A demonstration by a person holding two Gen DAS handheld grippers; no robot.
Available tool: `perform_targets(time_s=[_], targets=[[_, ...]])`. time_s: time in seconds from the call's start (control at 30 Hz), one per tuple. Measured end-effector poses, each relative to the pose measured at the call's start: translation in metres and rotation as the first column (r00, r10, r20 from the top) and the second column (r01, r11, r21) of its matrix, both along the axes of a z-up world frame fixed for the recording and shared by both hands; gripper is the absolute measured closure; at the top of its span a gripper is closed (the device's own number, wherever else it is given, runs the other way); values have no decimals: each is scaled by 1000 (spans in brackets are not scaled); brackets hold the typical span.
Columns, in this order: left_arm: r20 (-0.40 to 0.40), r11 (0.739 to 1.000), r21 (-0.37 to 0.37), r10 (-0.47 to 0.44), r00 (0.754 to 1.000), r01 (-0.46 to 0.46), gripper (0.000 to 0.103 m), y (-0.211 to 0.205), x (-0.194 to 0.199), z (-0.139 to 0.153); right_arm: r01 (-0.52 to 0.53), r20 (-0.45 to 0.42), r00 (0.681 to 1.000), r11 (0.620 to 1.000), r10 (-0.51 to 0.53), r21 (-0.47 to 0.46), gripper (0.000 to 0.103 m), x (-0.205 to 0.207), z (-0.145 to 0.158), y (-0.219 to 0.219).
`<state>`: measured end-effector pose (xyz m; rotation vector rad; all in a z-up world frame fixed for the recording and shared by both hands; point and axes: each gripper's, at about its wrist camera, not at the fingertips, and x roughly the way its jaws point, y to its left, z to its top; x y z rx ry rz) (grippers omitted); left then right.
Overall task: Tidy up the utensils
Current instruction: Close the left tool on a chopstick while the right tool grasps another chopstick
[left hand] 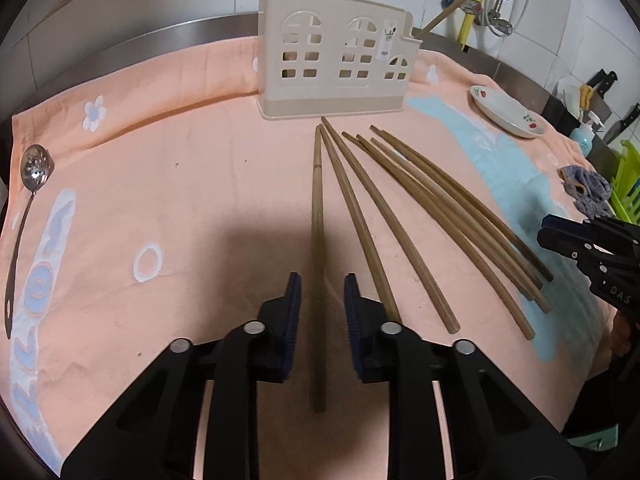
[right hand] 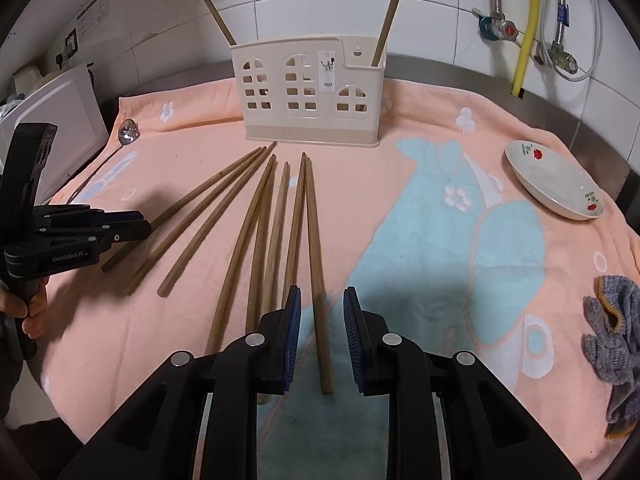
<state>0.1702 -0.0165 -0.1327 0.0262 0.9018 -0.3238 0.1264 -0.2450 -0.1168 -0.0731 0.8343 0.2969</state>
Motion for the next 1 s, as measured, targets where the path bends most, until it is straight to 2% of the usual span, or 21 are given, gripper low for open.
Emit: perform_targets(time_s=[0.13,0.4,0.57,1.0], targets=[[-9,1000,12,-5,1000,5,88,-1,3,-4,2,-11,1000,1000,-1,4,81,3,-4,-1],[-10,999,31,-15,1000,16,91,-2,4,-8,-6,-27,1000,1000,6,12,81,5,-10,1],[4,997,75,-13,1000,12,96,-5,2,-7,-4,-35,999,1000,5,14,83,8,-14,1],[-10,997,75,-24,1000,24,96,-4,2,-8,-15,-54,998,1000,14,-10,90,14,-22,3]])
